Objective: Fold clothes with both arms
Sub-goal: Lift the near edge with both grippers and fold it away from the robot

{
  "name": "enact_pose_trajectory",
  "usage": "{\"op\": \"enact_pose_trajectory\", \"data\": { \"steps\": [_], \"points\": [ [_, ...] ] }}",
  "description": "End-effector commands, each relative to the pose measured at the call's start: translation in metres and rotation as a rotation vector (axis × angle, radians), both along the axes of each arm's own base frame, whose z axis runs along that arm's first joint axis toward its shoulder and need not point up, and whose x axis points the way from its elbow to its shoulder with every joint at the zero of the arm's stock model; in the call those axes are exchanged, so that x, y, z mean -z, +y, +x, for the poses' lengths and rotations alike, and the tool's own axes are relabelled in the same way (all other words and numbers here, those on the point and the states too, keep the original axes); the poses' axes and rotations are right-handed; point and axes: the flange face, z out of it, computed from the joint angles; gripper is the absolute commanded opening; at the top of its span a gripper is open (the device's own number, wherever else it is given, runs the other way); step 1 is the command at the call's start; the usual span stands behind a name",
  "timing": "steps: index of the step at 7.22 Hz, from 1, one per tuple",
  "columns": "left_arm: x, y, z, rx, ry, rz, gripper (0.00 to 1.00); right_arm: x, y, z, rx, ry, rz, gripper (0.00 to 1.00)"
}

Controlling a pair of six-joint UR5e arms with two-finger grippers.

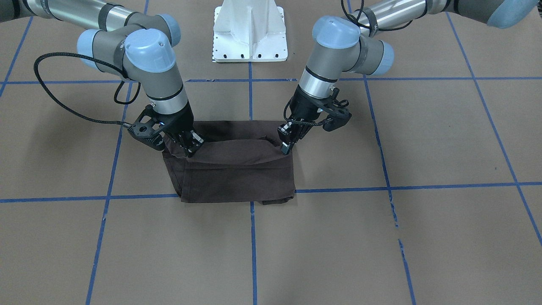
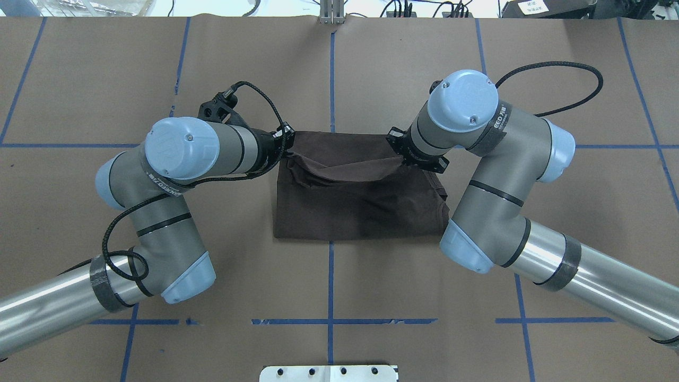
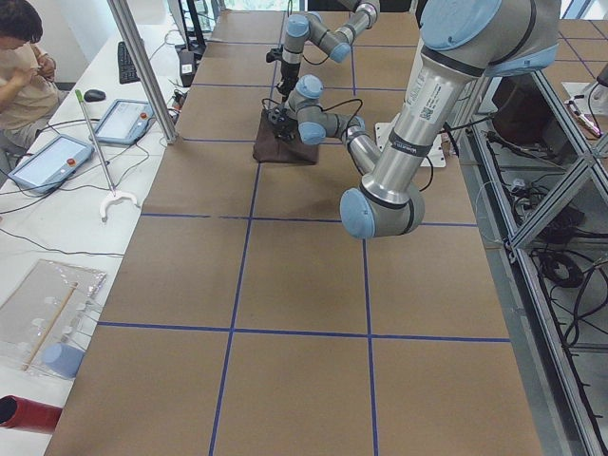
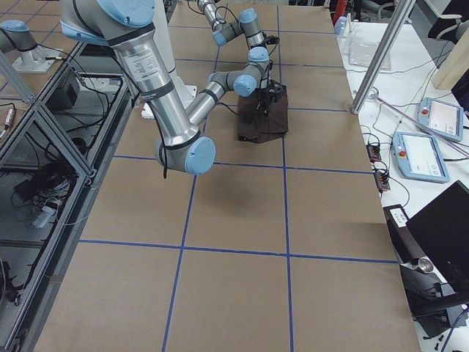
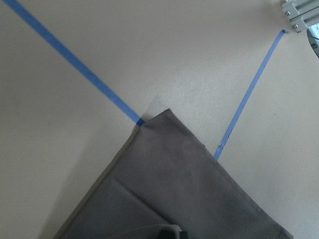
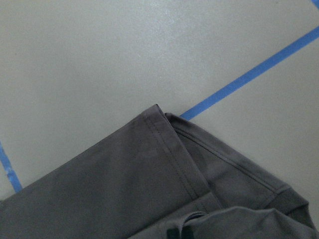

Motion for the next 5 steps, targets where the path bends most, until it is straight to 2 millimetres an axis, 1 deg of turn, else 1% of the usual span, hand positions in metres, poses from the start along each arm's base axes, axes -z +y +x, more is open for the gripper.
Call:
{"op": "enact_pose_trajectory", "data": {
  "steps": [1, 2, 3, 4, 5],
  "points": [
    [-0.028, -0.048, 0.032, 0.017, -0.045, 0.023, 0.05, -0.018, -0.032, -0.004, 0.022, 0.044, 0.022, 0.3],
    [-0.063, -0.081, 0.022, 0.045, -0.097, 0.034, 0.64, -0.009, -0.059, 0.005, 0.004, 0.021, 0.061, 0.99],
    [-0.054, -0.094, 0.004, 0.062, -0.085, 0.05, 0.7, 0.006, -0.073, 0.026, 0.026, -0.047, 0.04, 1.0],
    [-0.022, -0.085, -0.024, 0.084, -0.016, 0.088, 0.71, 0.008, -0.073, 0.034, 0.055, -0.079, 0.013, 1.0],
    [-0.022, -0.07, -0.042, 0.084, 0.014, 0.093, 0.71, 0.012, -0.069, 0.033, 0.06, -0.088, 0.018, 1.0]
  ]
}}
